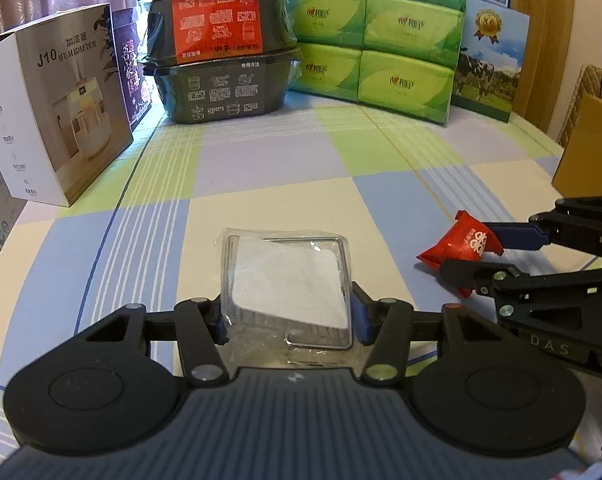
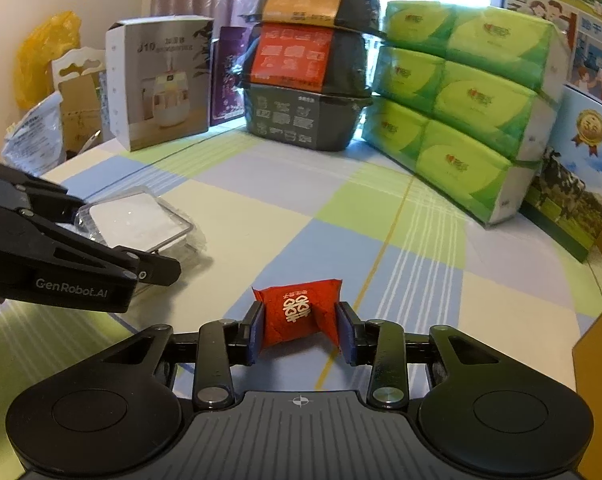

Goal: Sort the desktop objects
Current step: 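Carry the clear tray and red candy over the cardboard box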

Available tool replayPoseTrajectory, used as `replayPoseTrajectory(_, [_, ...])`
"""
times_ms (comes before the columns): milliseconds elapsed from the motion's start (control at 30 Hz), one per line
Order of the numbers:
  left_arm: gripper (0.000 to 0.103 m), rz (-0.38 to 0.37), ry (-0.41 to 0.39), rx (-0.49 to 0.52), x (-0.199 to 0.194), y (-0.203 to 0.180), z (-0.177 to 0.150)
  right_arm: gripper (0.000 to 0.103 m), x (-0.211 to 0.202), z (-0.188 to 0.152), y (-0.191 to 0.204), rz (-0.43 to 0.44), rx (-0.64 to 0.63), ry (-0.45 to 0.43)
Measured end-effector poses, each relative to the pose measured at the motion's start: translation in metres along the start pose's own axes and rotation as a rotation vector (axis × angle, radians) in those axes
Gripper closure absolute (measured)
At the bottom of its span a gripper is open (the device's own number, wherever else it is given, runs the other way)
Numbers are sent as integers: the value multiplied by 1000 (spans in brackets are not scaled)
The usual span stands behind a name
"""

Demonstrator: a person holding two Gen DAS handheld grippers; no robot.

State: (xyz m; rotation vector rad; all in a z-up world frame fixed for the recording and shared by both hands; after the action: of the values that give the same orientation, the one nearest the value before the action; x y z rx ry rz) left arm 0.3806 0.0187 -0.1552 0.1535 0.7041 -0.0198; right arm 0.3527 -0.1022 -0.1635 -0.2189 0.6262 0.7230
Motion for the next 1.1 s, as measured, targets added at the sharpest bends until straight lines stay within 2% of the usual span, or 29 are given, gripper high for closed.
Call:
replayPoseTrajectory(367, [54, -9, 4, -24, -26, -4, 5, 68, -30, 10, 3, -8, 75, -31])
replayPoseTrajectory(633, [54, -9, 18, -29, -61, -16, -5, 68, -76, 8, 4, -24, 177, -62])
replayPoseTrajectory(1100, [54, -30, 10, -112, -155, -42, -43, 68, -177, -43, 33, -41, 277, -64])
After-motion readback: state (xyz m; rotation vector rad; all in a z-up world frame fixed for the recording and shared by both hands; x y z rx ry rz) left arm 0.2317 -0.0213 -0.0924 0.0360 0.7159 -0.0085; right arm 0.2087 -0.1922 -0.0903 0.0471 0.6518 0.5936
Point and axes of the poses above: each gripper's, at about its wrist camera, not at the fingertips, and x roughly the way its jaws point, y to its left, z to its top, the point moved 8 cm from there along x, roughly the way its jaws point, and after that the axes turned 11 degrees about z, right-handed, at the moved point
